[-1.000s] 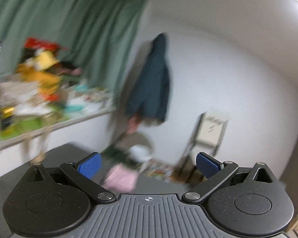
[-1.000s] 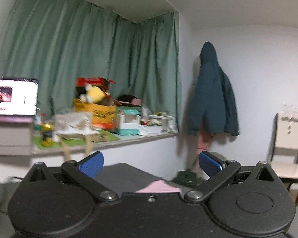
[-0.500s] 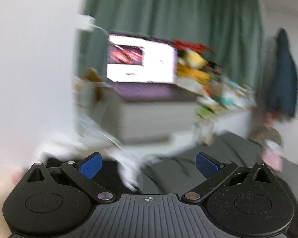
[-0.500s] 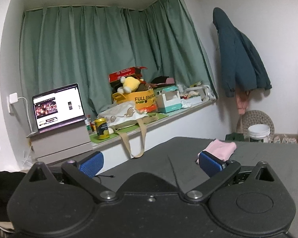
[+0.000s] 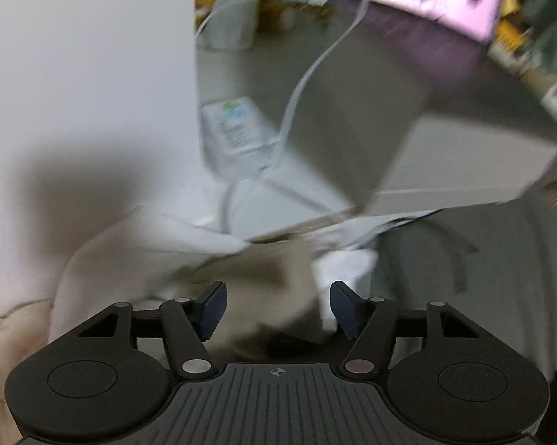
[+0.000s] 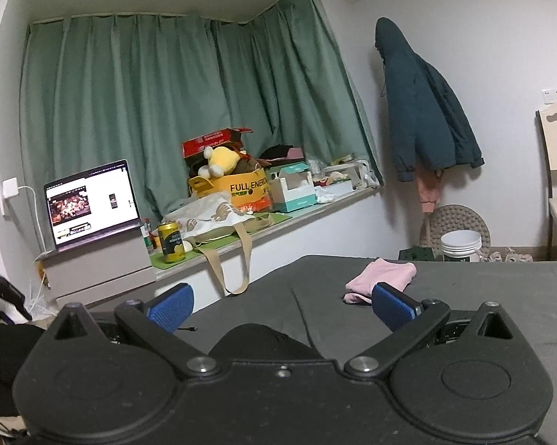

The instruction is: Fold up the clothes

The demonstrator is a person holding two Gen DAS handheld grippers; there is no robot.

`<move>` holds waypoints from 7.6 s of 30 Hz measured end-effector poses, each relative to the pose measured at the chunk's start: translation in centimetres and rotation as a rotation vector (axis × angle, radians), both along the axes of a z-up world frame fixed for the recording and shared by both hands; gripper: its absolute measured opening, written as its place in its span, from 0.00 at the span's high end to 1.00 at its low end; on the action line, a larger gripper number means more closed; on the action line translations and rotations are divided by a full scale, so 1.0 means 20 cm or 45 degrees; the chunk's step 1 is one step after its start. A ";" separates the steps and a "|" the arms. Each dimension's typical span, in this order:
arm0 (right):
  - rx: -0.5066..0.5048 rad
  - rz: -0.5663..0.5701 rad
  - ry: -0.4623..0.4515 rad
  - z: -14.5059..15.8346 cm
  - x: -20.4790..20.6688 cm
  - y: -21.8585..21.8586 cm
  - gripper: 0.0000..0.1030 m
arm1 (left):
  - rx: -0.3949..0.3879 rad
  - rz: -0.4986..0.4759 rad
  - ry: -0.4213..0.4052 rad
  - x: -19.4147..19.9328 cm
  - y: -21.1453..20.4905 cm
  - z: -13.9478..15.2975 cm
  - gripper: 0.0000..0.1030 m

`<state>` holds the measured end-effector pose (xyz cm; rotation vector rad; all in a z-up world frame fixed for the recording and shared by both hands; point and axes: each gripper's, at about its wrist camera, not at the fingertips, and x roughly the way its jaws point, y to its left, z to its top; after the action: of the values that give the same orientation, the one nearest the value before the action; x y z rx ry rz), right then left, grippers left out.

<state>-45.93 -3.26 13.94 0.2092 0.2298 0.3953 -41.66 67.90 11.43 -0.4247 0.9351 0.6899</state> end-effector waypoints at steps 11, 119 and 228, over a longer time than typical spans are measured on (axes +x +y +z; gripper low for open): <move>-0.037 0.014 0.025 -0.04 -0.03 0.03 0.00 | -0.107 0.033 -0.233 -0.02 0.01 -0.13 0.97; -1.683 -0.318 -1.019 -0.06 -0.42 0.59 0.97 | 0.037 -1.880 -0.903 -0.11 -2.30 0.78 0.44; -1.147 -0.566 0.355 -0.38 0.09 -0.85 0.96 | 0.934 -2.766 -0.738 0.63 -3.91 -0.41 0.97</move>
<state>-44.07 -20.25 6.27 -0.5707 0.5973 -0.2038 -29.13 -10.33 3.14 1.0040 0.1264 -1.0737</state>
